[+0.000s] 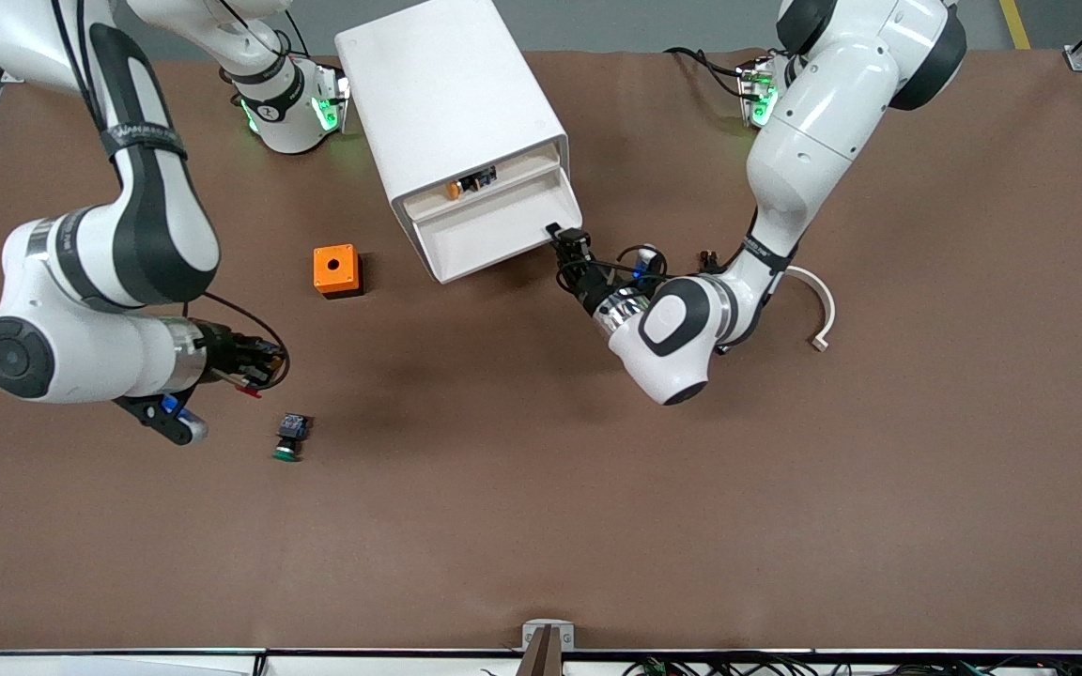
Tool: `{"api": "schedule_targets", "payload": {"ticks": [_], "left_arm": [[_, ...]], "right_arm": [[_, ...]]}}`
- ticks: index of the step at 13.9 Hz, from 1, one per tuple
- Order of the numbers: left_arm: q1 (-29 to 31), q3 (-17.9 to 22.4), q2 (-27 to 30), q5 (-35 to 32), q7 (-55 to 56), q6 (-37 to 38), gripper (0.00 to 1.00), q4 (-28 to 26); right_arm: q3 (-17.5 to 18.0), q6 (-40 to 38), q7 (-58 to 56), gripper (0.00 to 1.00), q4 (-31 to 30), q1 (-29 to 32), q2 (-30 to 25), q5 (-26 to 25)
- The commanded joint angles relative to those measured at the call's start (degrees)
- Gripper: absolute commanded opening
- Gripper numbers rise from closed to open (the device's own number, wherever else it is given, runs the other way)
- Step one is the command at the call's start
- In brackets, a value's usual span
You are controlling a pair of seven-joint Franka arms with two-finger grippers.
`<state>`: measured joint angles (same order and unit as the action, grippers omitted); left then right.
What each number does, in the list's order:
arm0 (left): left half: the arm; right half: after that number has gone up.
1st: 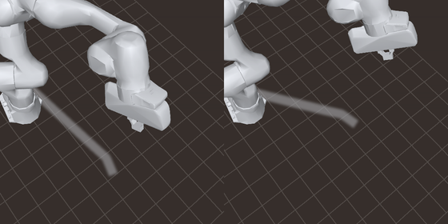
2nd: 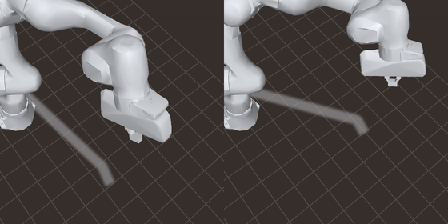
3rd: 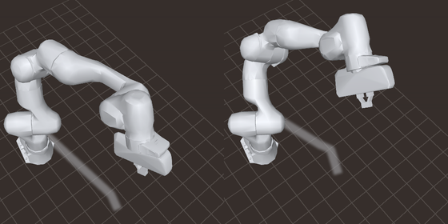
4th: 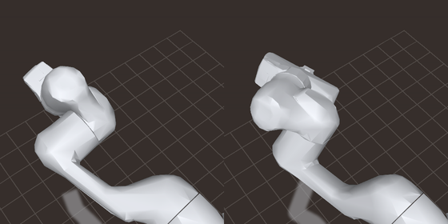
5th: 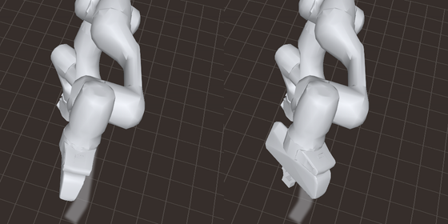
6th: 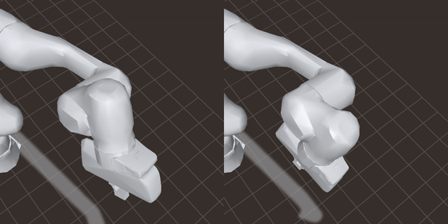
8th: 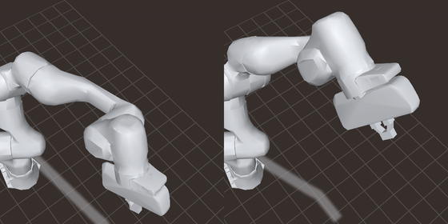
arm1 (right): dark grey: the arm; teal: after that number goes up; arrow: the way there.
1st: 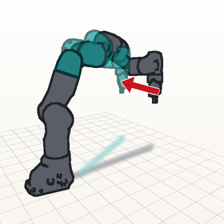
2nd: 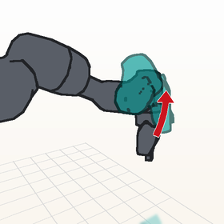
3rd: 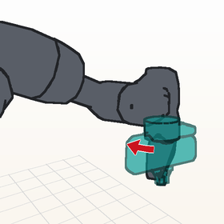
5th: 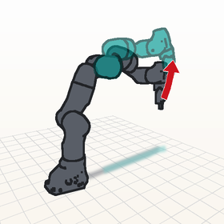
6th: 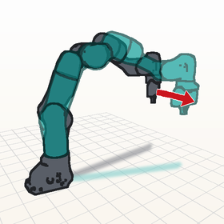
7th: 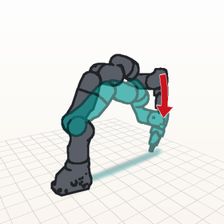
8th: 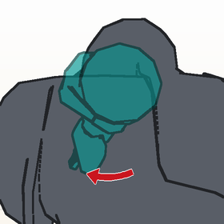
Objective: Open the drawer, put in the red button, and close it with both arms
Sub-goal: 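Pull the drawer open with the left gripper while the right gripper carries the button, then lower the red button into the open drawer and open the right gripper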
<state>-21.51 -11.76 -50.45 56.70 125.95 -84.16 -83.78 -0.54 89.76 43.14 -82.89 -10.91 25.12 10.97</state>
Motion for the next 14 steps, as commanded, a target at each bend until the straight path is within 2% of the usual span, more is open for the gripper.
{"api": "schedule_targets", "payload": {"ticks": [1, 4, 7, 8, 9, 11, 14], "left_arm": [[2.25, -0.11, 0.09, 1.66, 0.17, -0.48, 0.15, 0.81], [4.45, -0.11, 0.00, 1.58, 0.26, -0.48, 0.17, 0.81], [4.54, -0.11, 0.00, 1.58, 0.26, -0.39, 0.28, 0.72], [4.63, -0.11, 0.09, 1.66, -0.17, -0.39, 0.49, 0.72], [5.15, -0.19, 0.09, 1.58, -1.57, -0.48, 0.77, 0.72], [5.25, -0.28, 0.26, 1.49, -8.66, -0.39, 0.99, 0.90], [5.86, -0.54, 0.70, 1.40, -18.96, -0.30, 0.99, 3.00]], "right_arm": [[-0.25, -1.69, 8.07, 0.03, -1.14, -2.96, -2.26, 1.77], [-0.25, -2.23, 17.64, 0.03, -1.40, -7.70, -2.79, 1.95], [-0.34, -1.09, 27.14, 0.03, -1.40, -12.36, -2.79, 4.75], [-0.34, -0.39, 29.87, 0.03, -1.40, -13.94, -2.79, 4.85], [-0.34, 0.32, 32.77, 0.03, -1.40, -15.44, -2.70, 5.02], [-0.34, 2.94, 37.61, 0.03, -2.53, -18.25, -2.70, 5.11], [-0.34, 8.39, 44.55, 0.03, -4.82, -22.65, -2.70, 6.94]]}}
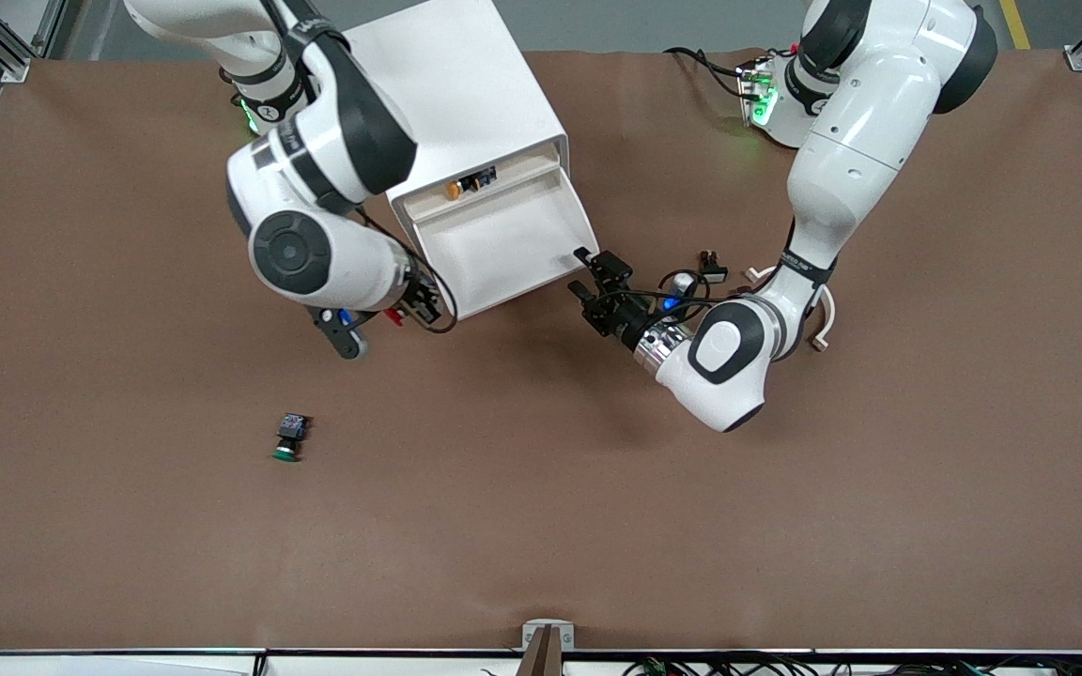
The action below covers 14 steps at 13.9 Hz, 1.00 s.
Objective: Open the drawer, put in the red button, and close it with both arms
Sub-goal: 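Lower the red button into the open drawer and open the right gripper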
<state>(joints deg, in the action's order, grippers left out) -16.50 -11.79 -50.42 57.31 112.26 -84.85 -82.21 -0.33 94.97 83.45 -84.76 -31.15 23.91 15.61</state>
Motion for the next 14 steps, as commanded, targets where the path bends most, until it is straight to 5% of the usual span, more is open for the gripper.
{"api": "schedule_targets", "payload": {"ticks": [1, 6, 11, 14], "left_arm": [[1.03, -0.52, 0.67, 0.70, -8.52, 0.48, 0.99, 2.31], [1.12, 0.88, 2.78, -1.05, -26.01, 0.39, 0.99, 3.28], [0.25, 2.91, 4.45, -12.29, -41.13, -3.11, 0.99, 6.36], [-0.81, 3.35, 6.64, -19.14, -47.64, -8.03, 0.99, 6.53]], "right_arm": [[-0.55, 4.69, 6.18, 0.03, -3.74, -3.64, -1.50, 2.67], [-0.55, 15.58, 14.53, 0.03, -9.97, -9.80, -1.50, 2.76], [-0.55, 20.17, 18.41, 0.04, -12.45, -12.61, -1.33, 2.76], [-0.55, 22.01, 19.56, 0.16, -12.89, -13.41, -1.24, 2.76]]}}
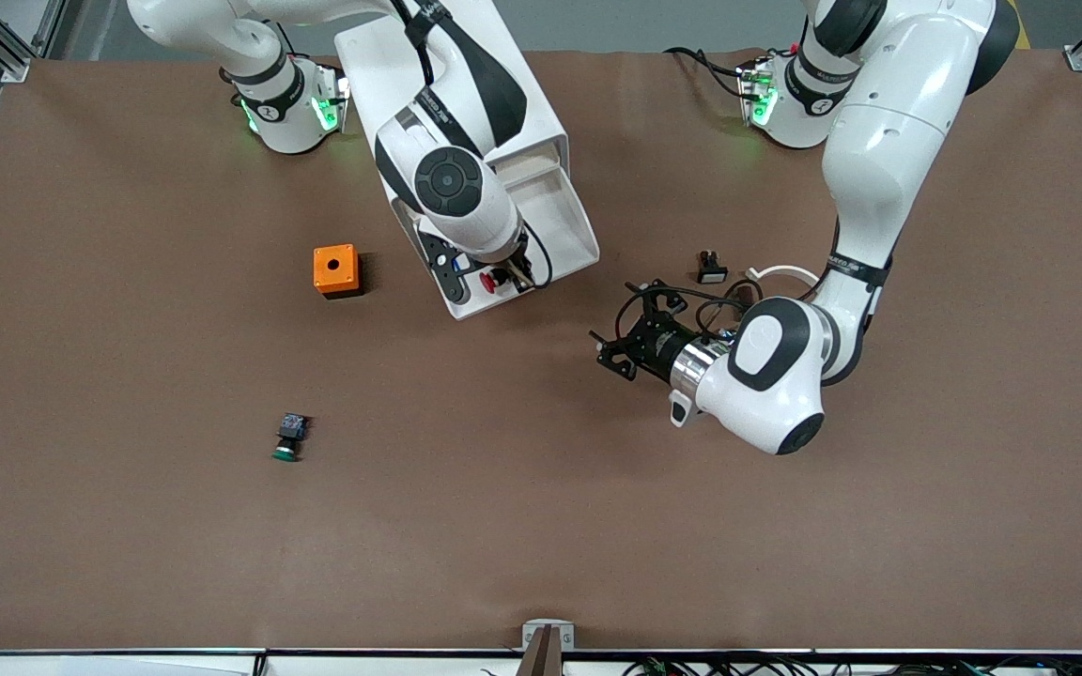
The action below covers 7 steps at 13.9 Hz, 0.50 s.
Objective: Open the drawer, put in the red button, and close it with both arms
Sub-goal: 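Lower the red button into the open drawer and open the right gripper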
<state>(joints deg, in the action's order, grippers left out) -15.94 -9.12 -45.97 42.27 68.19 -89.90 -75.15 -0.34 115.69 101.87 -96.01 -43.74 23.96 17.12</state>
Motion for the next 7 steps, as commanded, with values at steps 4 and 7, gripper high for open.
{"api": "schedule_targets", "payload": {"ticks": [4, 7], "left_arm": [[-4.18, 1.48, 5.71, -15.70, -4.99, -12.81, 1.00, -0.08], [-7.17, 2.62, 8.61, -23.08, -4.99, -15.57, 1.00, -0.17]], "right_arm": [[-0.63, 1.55, 1.14, 0.59, -1.55, -0.82, -1.28, 1.24], [-0.89, 1.20, 1.14, 0.88, -1.38, -0.38, -1.55, 0.98]]}}
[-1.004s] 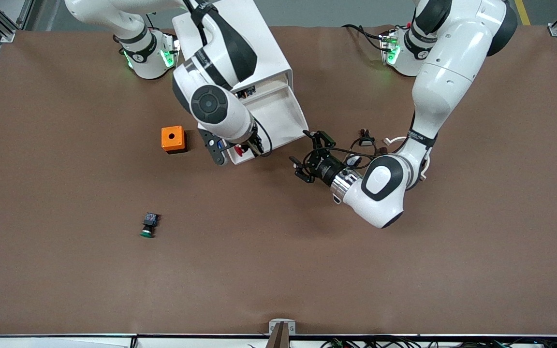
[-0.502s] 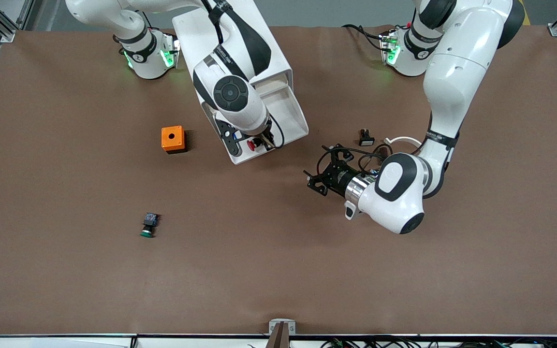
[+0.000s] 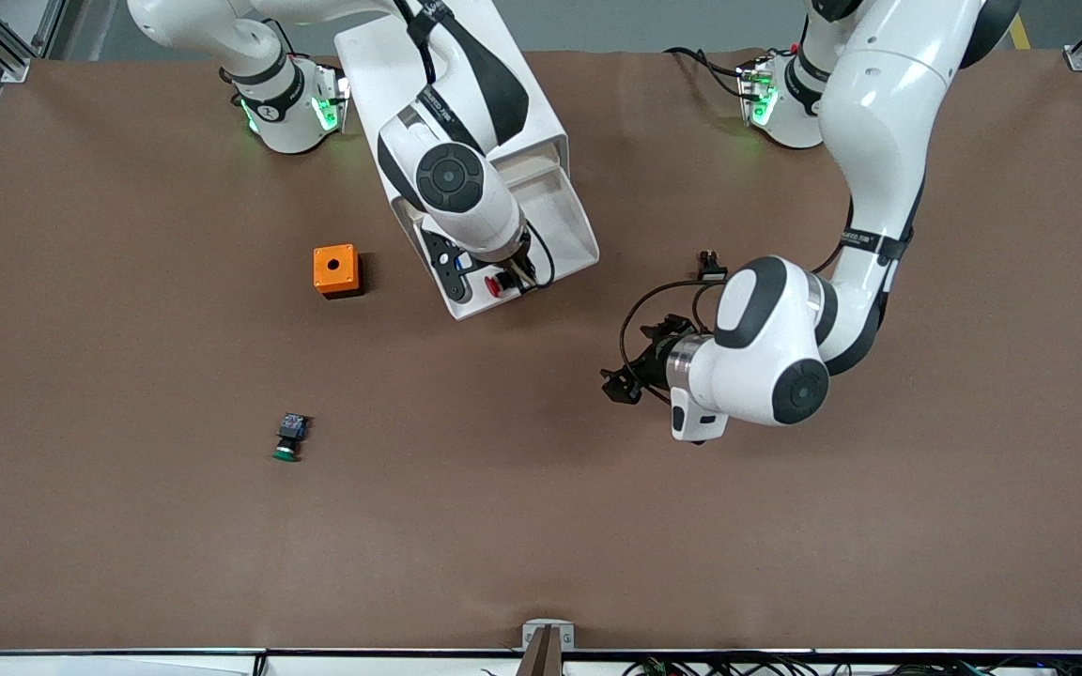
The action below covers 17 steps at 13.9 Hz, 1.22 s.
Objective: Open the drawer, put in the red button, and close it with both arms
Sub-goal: 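Lower the red button into the open drawer and open the right gripper, then withdraw the right gripper while the left gripper starts pushing the drawer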
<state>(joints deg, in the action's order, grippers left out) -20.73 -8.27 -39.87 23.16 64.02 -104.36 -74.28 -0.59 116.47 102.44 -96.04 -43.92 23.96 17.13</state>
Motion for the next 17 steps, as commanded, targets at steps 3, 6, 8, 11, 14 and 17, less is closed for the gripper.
{"api": "schedule_targets", "payload": {"ticks": [3, 6, 8, 11, 14, 17], "left_arm": [[-2.83, 1.68, 2.69, -9.00, 0.40, -2.41, 1.00, -1.04], [-4.41, 1.59, 2.69, -10.94, 1.01, -5.67, 1.00, -1.22], [-6.33, 1.59, 2.69, -13.65, 2.59, -8.04, 1.00, -1.39], [-8.27, 1.15, 2.34, -18.40, 6.89, -11.73, 1.00, -1.74], [-11.35, 1.41, 1.29, -18.59, 7.78, -12.18, 1.00, -2.01], [-13.28, 1.41, 0.67, -19.47, 8.84, -12.44, 1.00, -2.10]], "right_arm": [[-1.08, -0.72, -1.79, 1.00, -1.00, 2.33, -4.00, -0.33], [-1.17, -5.36, -10.39, 1.00, -0.64, 8.03, -7.95, -1.31], [-1.17, -8.00, -19.60, 1.00, -0.30, 13.21, -10.06, -1.31], [-1.17, -12.13, -34.89, 1.00, 1.46, 21.21, -11.12, -1.31], [-1.34, -13.99, -51.23, 1.00, 1.99, 27.99, -11.30, -1.31], [-1.35, -15.65, -66.54, 1.00, 1.91, 34.58, -11.65, -4.02]]}}
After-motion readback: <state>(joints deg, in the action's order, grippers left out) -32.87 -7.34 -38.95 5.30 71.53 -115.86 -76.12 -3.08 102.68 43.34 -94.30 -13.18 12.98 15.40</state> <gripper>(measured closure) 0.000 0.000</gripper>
